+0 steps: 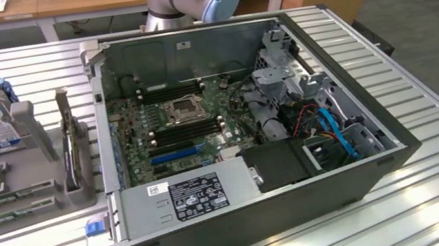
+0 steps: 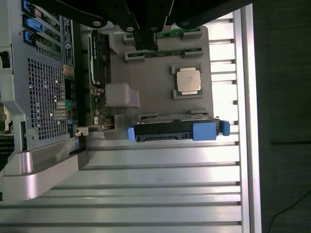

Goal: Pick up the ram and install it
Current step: 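Pick up the ram and move it above insertion slot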

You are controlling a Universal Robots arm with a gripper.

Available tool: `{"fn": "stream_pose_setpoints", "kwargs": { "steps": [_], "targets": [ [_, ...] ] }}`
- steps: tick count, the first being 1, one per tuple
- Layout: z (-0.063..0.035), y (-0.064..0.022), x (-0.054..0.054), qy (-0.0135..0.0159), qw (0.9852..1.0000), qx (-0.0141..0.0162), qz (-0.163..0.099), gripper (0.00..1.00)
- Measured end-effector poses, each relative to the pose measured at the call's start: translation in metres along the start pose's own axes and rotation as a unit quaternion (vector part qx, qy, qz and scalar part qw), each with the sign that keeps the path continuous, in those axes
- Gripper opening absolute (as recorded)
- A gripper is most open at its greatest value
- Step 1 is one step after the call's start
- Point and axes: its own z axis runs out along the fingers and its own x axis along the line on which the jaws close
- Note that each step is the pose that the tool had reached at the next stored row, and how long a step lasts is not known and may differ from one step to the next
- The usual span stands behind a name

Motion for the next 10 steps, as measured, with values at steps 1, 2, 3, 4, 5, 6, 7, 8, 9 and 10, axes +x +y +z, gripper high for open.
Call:
{"fn": "stream_pose_setpoints", "kwargs": {
  "steps": [1,2,3,4,5,6,7,8,9,10],
  "targets": [
    [0.0000,0.0000,0.0000,0.0000,1.0000,0.0000,0.000,0.11],
    [0.0000,0.0000,0.0000,0.0000,1.0000,0.0000,0.000,0.11],
    [0.0000,0.0000,0.0001,0.0000,1.0000,0.0000,0.000,0.11],
    [0.0000,0.0000,0.0006,0.0000,1.0000,0.0000,0.000,0.11],
    [0.0000,0.0000,0.0005,0.0000,1.0000,0.0000,0.000,0.11],
    [0.0000,0.0000,0.0005,0.0002,1.0000,0.0000,0.000,0.11],
    [-0.0001,-0.0001,0.0000,0.0033,1.0000,0.0003,0.000,0.11],
    [0.0000,0.0000,-0.0009,0.0116,0.9999,0.0009,0.000,0.11],
    [0.0001,0.0000,-0.0018,0.0205,0.9998,0.0015,0.001,0.11],
    [0.0001,0.0001,-0.0026,0.0303,0.9995,0.0022,0.001,0.11]
  ]
}}
